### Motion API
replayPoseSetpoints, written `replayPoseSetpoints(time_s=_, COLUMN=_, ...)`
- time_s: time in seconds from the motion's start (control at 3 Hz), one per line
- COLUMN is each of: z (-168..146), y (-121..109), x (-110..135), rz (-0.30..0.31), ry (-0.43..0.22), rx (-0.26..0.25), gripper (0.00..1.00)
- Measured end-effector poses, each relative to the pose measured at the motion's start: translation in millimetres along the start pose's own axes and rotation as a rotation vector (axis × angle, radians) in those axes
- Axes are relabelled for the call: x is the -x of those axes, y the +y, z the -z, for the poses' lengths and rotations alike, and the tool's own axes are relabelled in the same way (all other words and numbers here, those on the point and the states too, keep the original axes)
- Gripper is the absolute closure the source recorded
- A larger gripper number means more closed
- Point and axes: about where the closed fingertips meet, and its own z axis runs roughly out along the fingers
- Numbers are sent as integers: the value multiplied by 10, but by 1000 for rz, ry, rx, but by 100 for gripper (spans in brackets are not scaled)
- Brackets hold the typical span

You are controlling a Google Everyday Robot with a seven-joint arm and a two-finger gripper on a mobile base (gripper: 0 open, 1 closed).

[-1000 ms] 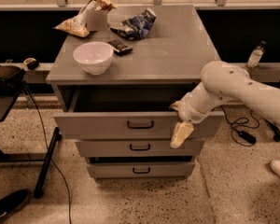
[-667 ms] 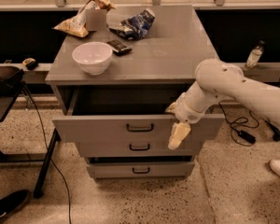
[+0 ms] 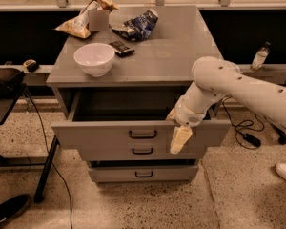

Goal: Open top drawer

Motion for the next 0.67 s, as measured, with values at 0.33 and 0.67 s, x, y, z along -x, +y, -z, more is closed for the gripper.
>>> replayPoseSetpoints(time_s=0.33, z=101, y=266, x=22, rz=-4, ry=64, rx=89, gripper=39)
replayPoseSetpoints(time_s=0.67, z=266, y=473, x=5, rz=-21, ry=66, rx=112, gripper=39)
